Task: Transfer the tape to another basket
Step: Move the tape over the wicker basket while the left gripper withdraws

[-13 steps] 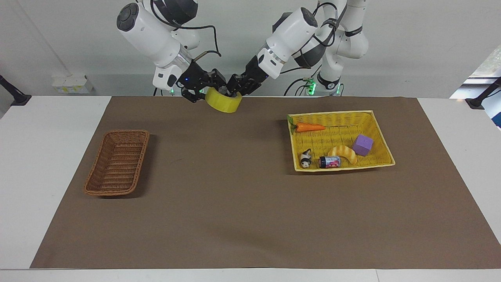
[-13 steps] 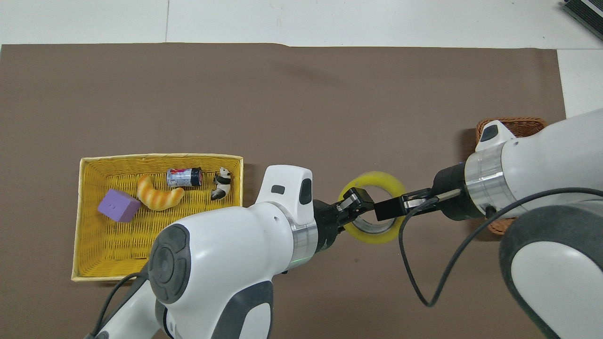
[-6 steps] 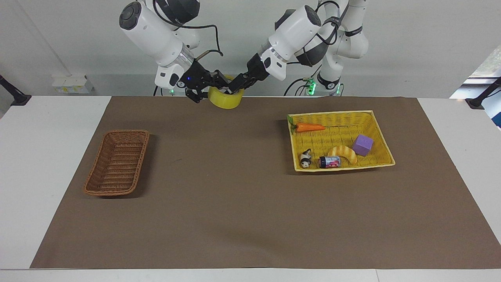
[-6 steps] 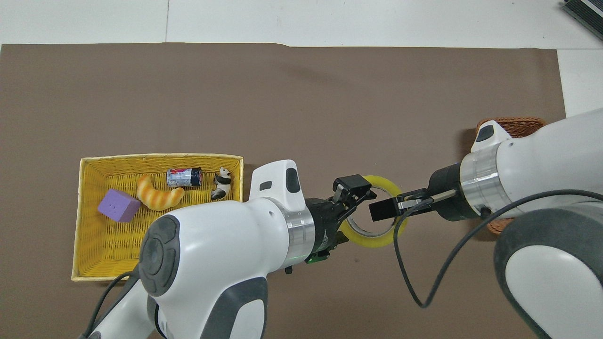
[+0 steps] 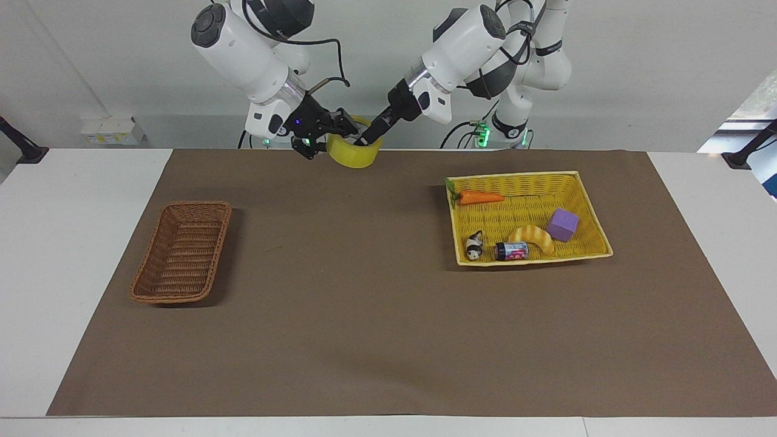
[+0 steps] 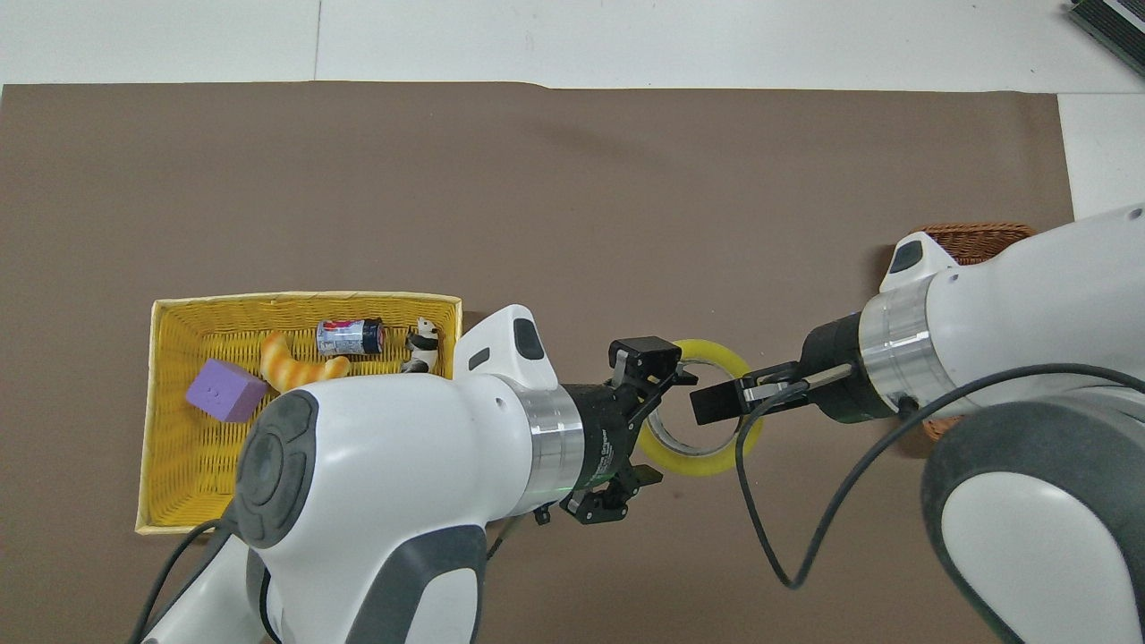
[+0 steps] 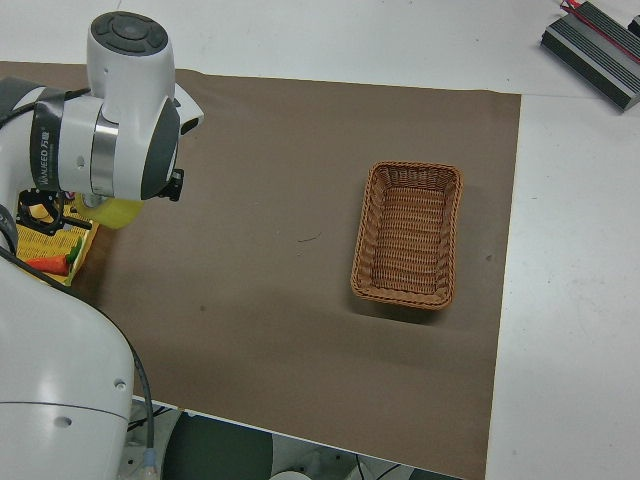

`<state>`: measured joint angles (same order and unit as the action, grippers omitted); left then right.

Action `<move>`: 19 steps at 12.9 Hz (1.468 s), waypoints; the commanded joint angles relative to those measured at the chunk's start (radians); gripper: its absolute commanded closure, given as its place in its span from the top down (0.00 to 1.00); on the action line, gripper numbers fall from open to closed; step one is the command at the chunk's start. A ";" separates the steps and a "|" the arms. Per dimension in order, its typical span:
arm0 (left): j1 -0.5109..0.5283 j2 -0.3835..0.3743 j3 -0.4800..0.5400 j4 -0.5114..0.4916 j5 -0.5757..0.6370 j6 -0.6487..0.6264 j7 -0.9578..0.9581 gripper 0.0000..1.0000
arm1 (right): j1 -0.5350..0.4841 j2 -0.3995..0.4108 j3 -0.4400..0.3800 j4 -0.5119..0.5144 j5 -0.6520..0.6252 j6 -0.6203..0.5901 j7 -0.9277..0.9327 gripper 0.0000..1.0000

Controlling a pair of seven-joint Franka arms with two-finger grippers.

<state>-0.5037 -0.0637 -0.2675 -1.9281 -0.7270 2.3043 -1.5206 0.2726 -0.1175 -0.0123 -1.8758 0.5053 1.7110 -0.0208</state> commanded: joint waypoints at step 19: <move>0.539 -0.059 0.005 0.075 0.052 -0.417 0.224 1.00 | -0.389 0.016 -0.031 0.012 -0.033 -0.082 -0.189 0.00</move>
<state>-0.0247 -0.1180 -0.2500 -1.8557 -0.6864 1.9301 -1.3573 -0.0312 -0.1273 -0.0507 -1.8669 0.4803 1.6187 -0.1683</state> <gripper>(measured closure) 0.000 0.907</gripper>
